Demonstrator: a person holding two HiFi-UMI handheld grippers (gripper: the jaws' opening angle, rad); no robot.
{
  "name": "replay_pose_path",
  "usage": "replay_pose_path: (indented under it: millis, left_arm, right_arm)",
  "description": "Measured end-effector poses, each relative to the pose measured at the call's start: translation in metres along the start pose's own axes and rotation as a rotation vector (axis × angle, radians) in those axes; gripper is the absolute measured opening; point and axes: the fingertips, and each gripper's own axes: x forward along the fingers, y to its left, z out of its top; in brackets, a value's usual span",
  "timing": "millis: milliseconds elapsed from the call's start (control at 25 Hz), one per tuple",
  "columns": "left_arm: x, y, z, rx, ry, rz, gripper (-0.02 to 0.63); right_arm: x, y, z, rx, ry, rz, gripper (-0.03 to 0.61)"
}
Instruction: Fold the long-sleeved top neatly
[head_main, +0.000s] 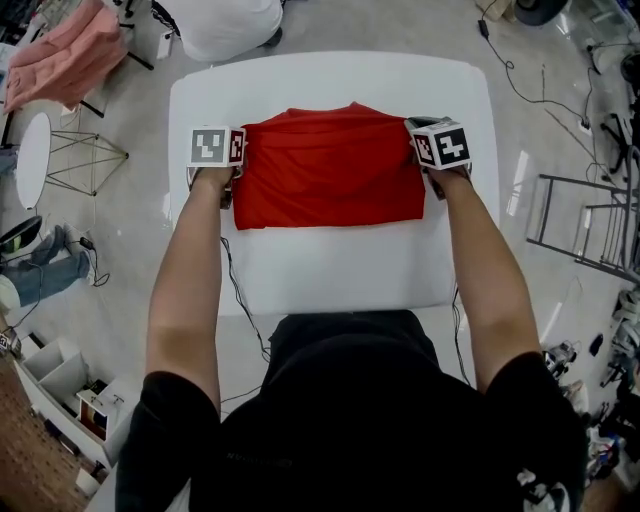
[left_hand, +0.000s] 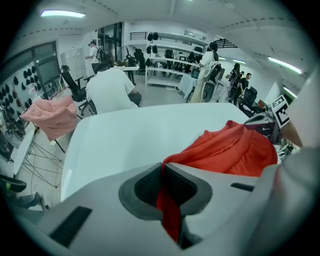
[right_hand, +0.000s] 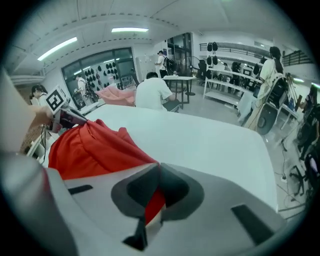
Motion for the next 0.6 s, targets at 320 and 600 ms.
replay_pose_path:
  millis: [320,600]
  left_arm:
    - [0.0042,0.0030,0.0007,-0.080,-0.052,-0.046,0.018]
    - [0.0046,0.0039,0.0034,-0.157,-0.099,-0.090,0.023]
  right_arm:
    - [0.0023,-0.0008,-0.0002,0.023,-0.041,0.030,0.017]
    - [0.0047,0.0005,0.0003,0.021,0.013,0.010,0.024]
